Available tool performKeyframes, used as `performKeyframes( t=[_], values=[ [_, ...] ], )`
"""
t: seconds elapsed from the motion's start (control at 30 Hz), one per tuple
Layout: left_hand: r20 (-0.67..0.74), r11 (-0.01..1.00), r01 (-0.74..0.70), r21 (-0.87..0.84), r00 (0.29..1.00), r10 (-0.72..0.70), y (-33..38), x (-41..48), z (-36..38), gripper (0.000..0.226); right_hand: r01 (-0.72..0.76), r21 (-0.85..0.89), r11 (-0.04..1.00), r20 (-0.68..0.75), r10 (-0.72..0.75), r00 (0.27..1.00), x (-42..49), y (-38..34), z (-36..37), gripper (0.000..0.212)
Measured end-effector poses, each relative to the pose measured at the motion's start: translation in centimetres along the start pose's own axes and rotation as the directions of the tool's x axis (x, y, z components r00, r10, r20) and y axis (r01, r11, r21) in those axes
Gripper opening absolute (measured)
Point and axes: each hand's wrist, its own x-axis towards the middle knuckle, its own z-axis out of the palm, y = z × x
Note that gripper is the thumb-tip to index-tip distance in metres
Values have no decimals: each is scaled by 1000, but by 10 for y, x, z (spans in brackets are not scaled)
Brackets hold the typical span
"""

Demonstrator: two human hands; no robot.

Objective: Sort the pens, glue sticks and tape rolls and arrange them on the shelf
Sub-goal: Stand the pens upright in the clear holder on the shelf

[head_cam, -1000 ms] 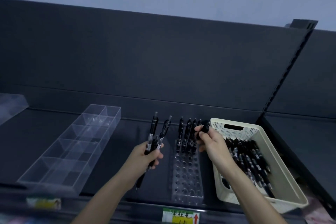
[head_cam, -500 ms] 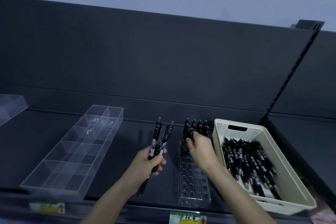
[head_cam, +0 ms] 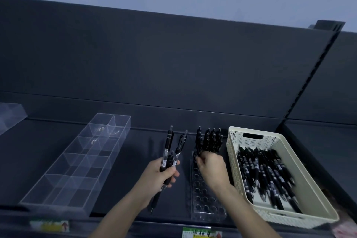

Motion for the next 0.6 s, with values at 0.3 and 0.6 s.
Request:
performKeyframes(
  t=[0.3, 0.6],
  values=[
    [11, 999, 5, -47, 1000, -4, 6, 2, 12, 14, 84, 325, 942, -73, -64, 995, -21, -9, -28, 14],
    [49, 996, 10, -90, 999, -6, 10, 4, 34, 7, 2, 655, 756, 21, -21, 1000, -27, -15, -37, 34]
  ],
)
